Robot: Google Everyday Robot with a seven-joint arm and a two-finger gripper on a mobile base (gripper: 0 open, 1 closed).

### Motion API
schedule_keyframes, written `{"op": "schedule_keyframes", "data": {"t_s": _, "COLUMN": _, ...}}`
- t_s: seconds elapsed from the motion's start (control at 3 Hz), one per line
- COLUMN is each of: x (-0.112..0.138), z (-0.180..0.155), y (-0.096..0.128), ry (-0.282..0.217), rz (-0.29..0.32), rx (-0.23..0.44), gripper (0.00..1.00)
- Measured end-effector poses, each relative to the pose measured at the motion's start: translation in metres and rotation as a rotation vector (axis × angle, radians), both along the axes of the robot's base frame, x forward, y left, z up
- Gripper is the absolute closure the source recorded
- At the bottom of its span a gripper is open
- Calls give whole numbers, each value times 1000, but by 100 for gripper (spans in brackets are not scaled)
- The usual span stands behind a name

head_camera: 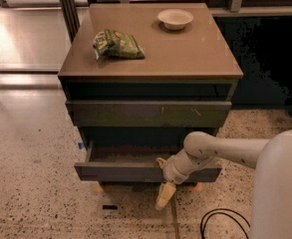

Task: Open middle drawer

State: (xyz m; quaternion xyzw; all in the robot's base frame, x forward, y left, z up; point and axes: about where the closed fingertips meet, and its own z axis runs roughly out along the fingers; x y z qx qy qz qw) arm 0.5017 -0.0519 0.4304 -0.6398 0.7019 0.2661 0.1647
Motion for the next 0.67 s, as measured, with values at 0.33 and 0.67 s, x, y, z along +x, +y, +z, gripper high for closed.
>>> {"op": "schedule_keyframes", "data": {"t_s": 0.33, "x": -21, "z": 14, "y": 3, "ry": -11, "rz": -8, "rx": 11, "gripper": 0}}
{"op": "schedule_keyframes", "data": {"t_s": 0.67, "x": -22, "z": 10, "y": 5, "ry": -8, "rz": -5, "rx": 14, "gripper": 0}}
